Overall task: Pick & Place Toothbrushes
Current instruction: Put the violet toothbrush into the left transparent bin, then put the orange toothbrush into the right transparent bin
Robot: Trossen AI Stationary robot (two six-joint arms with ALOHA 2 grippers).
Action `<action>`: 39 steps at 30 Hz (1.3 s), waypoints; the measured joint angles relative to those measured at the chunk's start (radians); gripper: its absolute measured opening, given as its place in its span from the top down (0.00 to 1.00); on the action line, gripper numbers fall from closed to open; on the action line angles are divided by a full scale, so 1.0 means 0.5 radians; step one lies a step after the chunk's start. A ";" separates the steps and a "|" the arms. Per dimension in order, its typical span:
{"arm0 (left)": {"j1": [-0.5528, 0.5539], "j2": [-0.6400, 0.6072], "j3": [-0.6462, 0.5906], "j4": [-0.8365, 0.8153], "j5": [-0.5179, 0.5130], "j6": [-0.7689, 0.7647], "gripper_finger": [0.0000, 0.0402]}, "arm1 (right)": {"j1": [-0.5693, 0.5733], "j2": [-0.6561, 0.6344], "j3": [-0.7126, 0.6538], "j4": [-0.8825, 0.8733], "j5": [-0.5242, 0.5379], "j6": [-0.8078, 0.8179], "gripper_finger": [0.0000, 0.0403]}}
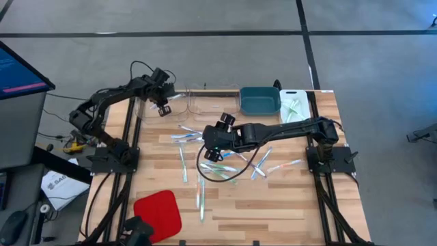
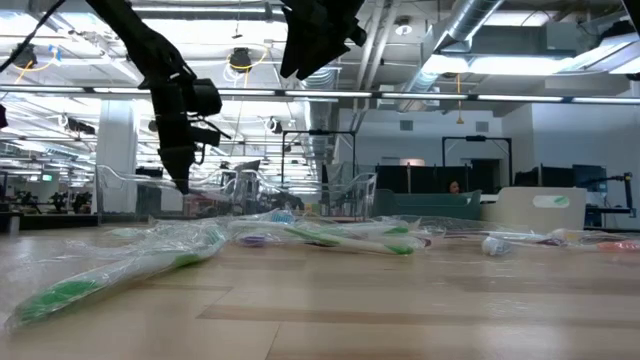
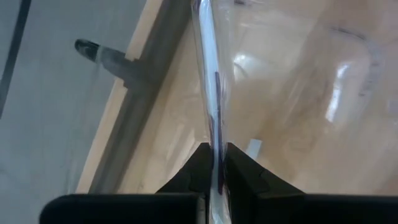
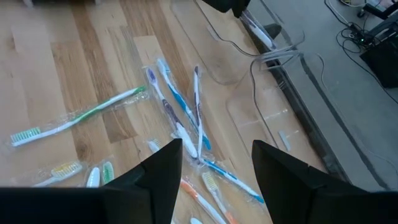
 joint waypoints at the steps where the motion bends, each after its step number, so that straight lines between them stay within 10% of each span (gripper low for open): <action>1: 0.002 0.002 0.000 0.007 0.000 -0.005 0.96 | 0.003 0.000 0.000 0.000 0.000 0.000 0.53; 23: -0.031 -0.308 0.001 0.008 -0.034 -0.374 0.50 | 0.006 0.000 0.000 0.002 0.001 -0.005 0.53; 39: -0.471 -0.971 0.001 0.073 0.243 -0.972 0.52 | -0.035 -0.136 0.089 -0.027 0.014 -0.109 0.53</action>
